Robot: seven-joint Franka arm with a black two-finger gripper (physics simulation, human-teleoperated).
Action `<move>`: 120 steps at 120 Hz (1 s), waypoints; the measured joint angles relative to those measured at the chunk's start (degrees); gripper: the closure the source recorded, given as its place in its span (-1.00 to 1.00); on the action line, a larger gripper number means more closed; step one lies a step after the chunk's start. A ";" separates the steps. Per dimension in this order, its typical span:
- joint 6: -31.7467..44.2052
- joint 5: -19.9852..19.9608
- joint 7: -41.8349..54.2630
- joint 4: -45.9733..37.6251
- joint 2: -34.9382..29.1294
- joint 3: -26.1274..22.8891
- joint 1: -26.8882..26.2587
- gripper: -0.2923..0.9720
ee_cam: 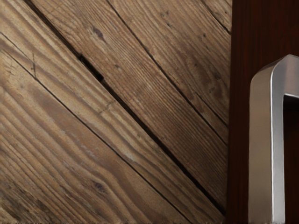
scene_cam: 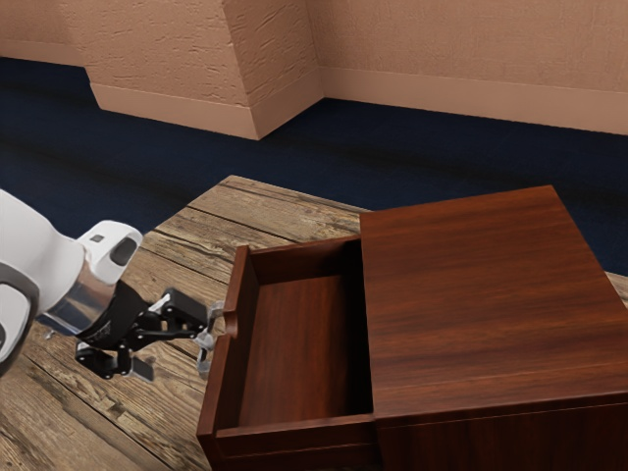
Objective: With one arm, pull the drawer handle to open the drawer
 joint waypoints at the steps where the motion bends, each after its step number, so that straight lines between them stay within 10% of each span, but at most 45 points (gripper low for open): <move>1: -0.02 0.05 -0.03 -0.05 -0.03 0.00 0.00 -0.54; 81: -0.03 1.46 -1.27 1.31 -2.61 0.67 -3.02 -0.54; 120: -9.32 7.80 6.95 17.62 4.12 -2.24 -4.57 -0.54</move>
